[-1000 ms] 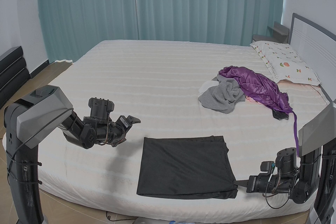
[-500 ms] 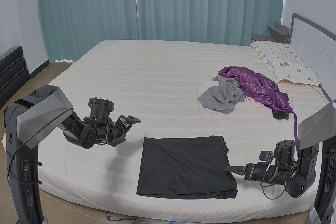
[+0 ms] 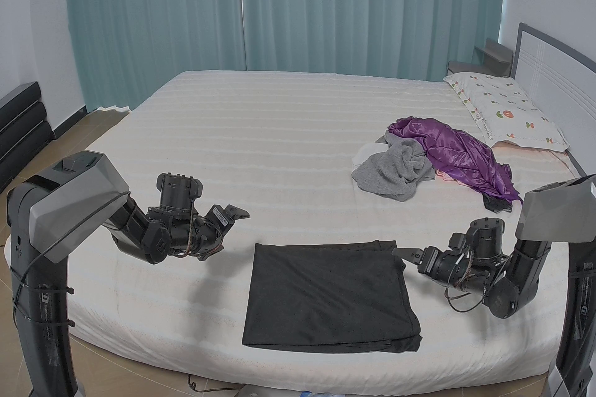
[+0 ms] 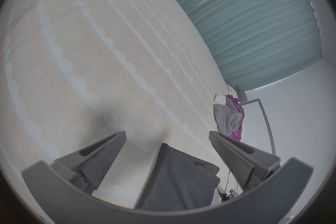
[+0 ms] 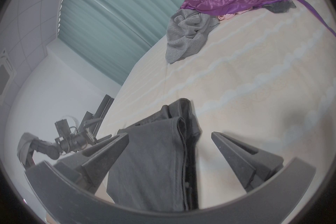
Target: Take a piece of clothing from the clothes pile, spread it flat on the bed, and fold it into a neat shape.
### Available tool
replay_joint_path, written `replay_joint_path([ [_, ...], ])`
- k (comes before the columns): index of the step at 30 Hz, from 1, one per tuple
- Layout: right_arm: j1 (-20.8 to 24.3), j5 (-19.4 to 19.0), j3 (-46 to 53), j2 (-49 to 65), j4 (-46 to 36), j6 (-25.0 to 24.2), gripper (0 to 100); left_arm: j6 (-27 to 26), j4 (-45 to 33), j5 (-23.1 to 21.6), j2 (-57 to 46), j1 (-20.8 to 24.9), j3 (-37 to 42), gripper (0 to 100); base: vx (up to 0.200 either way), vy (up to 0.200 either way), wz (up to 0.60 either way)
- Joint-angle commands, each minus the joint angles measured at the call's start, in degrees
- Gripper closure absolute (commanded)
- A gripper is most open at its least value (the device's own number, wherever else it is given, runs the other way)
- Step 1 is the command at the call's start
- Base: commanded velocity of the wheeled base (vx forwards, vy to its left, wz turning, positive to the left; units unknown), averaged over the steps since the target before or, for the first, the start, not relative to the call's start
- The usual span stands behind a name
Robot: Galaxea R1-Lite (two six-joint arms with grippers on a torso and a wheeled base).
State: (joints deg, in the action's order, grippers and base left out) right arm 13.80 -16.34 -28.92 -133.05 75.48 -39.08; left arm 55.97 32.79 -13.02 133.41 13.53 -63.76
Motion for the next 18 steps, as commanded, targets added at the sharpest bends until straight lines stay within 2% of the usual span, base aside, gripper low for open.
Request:
replay_joint_path([
  [1, 1.58, 1.04, -6.77, -1.69, -3.68, -3.54, 0, -0.07, 0.08, 0.01, 0.0, 0.0, 0.04, 0, 0.0, 0.0, 0.0],
  [7, 3.16, 1.66, -13.8, -4.59, -8.6, -3.72, 0, 0.02, 0.08, 0.01, 0.0, 0.0, 0.12, 0, 0.0, 0.0, 0.0],
  [12, 3.69, 4.91, -16.87, -6.26, -10.18, -3.46, 0, -0.07, 0.08, 0.01, 0.0, 0.0, 0.04, 0, 0.0, 0.0, 0.0],
  [13, 3.69, 5.0, -16.87, -6.35, -10.18, -3.46, 100, -0.07, 0.08, 0.01, 0.0, 0.0, 0.04, 0, 0.0, 0.0, 0.0],
  [18, 3.6, 6.14, -16.17, -5.91, -10.18, -3.19, 100, -0.07, 0.08, 0.01, 0.0, 0.0, 0.04, 0, 0.0, 0.0, 0.0],
])
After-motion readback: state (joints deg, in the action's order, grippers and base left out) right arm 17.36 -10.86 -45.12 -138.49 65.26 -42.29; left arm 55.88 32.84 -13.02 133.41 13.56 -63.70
